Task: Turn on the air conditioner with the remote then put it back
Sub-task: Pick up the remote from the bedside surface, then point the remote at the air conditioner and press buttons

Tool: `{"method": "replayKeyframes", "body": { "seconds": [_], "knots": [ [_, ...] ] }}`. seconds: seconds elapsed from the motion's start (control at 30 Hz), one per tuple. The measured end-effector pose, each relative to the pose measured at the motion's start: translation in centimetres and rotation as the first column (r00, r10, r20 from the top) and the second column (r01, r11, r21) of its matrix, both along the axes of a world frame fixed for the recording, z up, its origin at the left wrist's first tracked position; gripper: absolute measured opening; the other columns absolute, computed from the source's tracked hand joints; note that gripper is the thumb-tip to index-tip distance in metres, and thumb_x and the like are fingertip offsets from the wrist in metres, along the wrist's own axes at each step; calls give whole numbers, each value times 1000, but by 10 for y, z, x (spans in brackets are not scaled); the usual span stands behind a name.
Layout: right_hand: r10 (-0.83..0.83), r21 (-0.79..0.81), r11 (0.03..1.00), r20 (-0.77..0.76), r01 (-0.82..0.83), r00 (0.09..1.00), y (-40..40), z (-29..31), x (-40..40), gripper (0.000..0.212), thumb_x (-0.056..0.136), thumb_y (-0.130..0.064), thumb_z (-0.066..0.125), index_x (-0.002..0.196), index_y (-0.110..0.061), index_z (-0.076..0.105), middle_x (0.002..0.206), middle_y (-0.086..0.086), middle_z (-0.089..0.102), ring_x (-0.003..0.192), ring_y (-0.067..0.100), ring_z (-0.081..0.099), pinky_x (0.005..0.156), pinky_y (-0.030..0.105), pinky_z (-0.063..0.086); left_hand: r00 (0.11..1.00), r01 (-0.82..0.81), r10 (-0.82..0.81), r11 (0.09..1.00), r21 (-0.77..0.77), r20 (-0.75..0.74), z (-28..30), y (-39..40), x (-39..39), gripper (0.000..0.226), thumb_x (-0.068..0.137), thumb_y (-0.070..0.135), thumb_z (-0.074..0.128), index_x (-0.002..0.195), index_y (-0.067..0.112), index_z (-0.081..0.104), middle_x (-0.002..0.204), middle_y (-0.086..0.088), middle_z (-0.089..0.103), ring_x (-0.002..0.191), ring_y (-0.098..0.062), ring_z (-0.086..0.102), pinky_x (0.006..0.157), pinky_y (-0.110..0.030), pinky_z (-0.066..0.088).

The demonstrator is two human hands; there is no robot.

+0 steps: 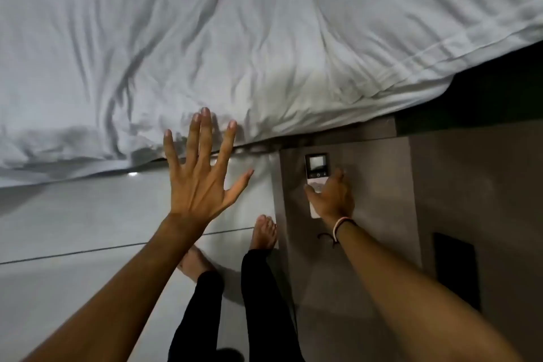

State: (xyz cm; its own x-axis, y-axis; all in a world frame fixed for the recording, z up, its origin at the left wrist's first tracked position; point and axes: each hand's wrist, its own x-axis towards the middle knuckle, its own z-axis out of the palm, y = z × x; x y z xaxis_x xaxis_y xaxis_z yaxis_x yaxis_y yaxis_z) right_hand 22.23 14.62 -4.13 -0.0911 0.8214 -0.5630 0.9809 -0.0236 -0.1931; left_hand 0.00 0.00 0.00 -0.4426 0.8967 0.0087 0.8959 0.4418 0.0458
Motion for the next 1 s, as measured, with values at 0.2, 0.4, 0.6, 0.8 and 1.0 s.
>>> {"method": "replayKeyframes", "body": {
  "seconds": [0.2, 0.4, 0.6, 0.8, 1.0],
  "knots": [
    [-175, -99, 980, -9, 174, 984, -1, -28, 7, 76, 72, -28, 89, 131, -6, 47, 130, 18, 61, 121, 40, 59, 92, 55, 55, 1000, 9, -8, 1000, 24, -27, -17, -9, -4, 87, 100, 73, 34, 166, 21, 14, 170, -26, 18, 158, -40, 20, 121, -73, 13],
    [-190, -130, 976, -129, 174, 973, 0, -32, 10, 64, 70, -15, 88, 121, -2, 52, 121, 23, 63, 109, 40, 64, 82, 43, 57, 999, 16, -15, 1000, 12, -46, -6, -10, -17, 84, 101, 72, 31, 166, 21, 14, 171, -25, 16, 159, -39, 16, 123, -72, 14],
    [-341, -315, 920, -342, 235, 876, -4, 13, -10, 41, 68, -6, 87, 102, -3, 65, 94, 17, 74, 79, 29, 73, 64, 33, 58, 999, -25, 27, 998, 65, -39, 35, -2, -31, 83, 102, 72, 22, 166, 20, 13, 172, -24, 12, 160, -38, 14, 124, -70, 12],
    [-326, -343, 931, -635, 123, 700, 13, 108, -73, 30, 64, 10, 77, 77, -11, 60, 63, 11, 67, 50, 29, 66, 52, 39, 59, 993, -53, 69, 987, 151, -98, 108, 11, -65, 82, 103, 71, 18, 167, 21, 10, 173, -23, 9, 161, -36, 11, 123, -71, 15],
    [-256, -307, 951, -845, -32, 470, 43, 240, -154, 33, 68, 7, 87, 89, -6, 65, 66, 9, 72, 54, 27, 70, 55, 36, 61, 968, -48, 111, 962, 269, -224, 222, 19, -127, 81, 102, 71, 16, 167, 22, 11, 174, -21, 9, 161, -34, 10, 124, -70, 14]
  ]
}}
